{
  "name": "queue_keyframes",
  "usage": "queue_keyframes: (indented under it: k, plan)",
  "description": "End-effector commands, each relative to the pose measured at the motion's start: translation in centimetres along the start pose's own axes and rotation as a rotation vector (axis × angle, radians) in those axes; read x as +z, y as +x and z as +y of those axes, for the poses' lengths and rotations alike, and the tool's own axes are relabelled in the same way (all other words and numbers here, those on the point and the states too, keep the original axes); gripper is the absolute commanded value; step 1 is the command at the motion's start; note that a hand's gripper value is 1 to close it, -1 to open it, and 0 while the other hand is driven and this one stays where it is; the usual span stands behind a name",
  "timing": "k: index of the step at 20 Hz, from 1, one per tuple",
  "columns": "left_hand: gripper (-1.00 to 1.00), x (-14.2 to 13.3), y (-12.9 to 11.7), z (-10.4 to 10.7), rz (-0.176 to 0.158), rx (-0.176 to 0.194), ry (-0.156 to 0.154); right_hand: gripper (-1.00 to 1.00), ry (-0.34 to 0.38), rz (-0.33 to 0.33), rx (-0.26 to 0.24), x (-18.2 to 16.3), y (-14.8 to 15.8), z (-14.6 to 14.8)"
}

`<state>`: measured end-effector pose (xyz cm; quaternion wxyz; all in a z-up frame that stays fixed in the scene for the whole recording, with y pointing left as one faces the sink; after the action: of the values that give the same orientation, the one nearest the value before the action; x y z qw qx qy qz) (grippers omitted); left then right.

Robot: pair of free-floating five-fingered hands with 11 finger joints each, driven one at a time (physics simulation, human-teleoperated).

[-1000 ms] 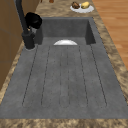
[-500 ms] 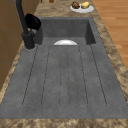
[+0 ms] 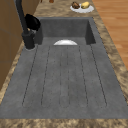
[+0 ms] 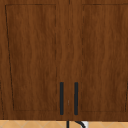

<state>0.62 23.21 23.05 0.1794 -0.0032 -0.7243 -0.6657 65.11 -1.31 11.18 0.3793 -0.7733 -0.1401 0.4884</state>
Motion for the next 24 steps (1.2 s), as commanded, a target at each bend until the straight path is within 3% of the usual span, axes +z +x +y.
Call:
queue_keyframes:
  k: [1, 24]
  plan:
    - [0.00, 0.00, 0.00, 0.00, 0.000, 0.000, 0.000, 1.00, 0.036, -0.048, 0.048, 0.97, 0.67, -3.33]
    - [0.00, 0.00, 0.00, 0.00, 0.000, 0.000, 0.000, 1.00, 0.063, -0.033, 0.062, 1.22, 0.94, -3.36]
